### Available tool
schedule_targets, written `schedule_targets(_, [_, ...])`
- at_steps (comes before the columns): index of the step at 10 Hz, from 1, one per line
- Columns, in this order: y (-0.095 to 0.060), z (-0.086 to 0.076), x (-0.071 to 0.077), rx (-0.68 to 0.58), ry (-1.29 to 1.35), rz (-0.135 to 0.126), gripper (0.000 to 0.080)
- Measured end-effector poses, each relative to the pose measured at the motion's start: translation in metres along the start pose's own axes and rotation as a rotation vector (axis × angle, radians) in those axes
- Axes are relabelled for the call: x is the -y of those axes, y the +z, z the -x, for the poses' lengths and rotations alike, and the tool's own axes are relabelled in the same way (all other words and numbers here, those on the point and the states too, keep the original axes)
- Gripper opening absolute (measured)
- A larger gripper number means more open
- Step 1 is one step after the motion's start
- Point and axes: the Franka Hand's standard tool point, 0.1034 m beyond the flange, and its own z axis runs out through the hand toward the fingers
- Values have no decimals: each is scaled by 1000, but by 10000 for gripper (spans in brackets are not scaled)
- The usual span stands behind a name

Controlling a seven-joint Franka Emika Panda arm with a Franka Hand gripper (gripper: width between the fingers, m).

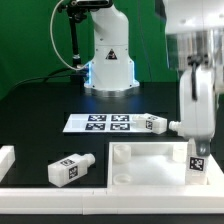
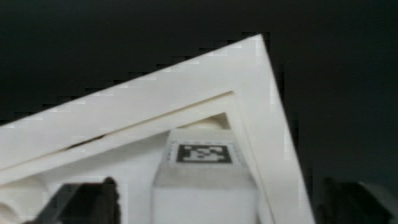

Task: Assemble one leg

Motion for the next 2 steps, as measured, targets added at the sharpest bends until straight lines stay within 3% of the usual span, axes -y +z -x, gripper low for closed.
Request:
schedule_targets(1, [-11,2,2,10,-10,-10,625])
schedule_targets(2, [-15,3,4,14,-13,-15,625])
